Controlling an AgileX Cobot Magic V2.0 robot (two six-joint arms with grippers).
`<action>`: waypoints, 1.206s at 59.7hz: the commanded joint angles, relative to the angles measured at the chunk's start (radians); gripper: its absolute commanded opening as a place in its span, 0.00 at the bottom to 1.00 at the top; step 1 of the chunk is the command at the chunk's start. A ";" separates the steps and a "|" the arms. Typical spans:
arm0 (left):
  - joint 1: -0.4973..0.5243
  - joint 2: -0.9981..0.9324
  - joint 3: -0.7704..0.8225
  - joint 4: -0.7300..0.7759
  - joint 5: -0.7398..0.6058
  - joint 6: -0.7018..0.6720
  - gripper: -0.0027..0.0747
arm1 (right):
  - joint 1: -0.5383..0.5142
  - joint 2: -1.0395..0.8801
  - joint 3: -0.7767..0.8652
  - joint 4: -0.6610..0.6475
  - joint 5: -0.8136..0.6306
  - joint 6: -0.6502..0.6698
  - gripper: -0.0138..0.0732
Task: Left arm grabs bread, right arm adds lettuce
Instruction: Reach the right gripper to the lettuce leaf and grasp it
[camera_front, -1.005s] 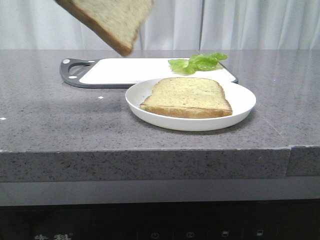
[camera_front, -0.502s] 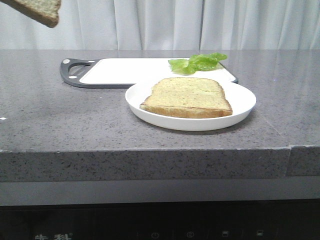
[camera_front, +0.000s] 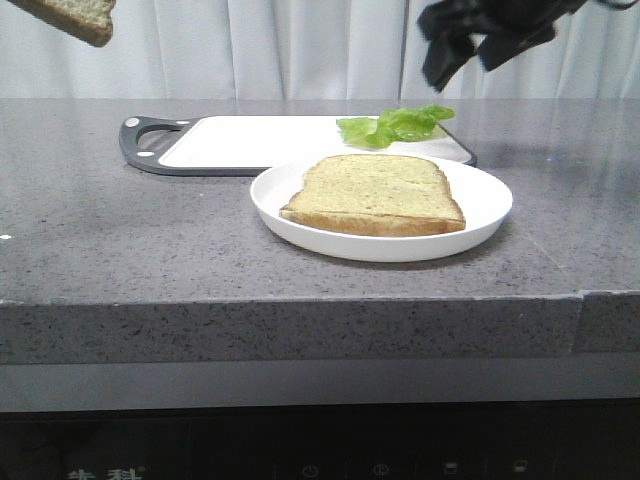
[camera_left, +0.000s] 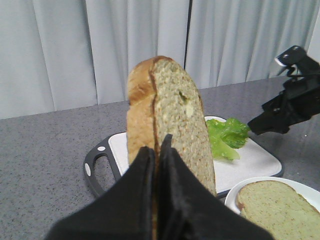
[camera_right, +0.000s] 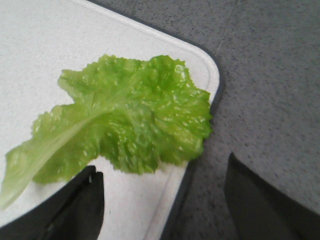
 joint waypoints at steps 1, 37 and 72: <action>0.004 -0.011 -0.031 -0.006 -0.104 -0.002 0.01 | 0.003 0.048 -0.160 -0.006 0.025 -0.014 0.76; 0.004 -0.011 -0.031 -0.008 -0.121 -0.002 0.01 | 0.003 0.189 -0.388 -0.006 0.179 -0.014 0.12; 0.004 -0.011 -0.031 -0.008 -0.121 -0.002 0.01 | 0.107 -0.320 0.202 0.048 -0.071 -0.013 0.14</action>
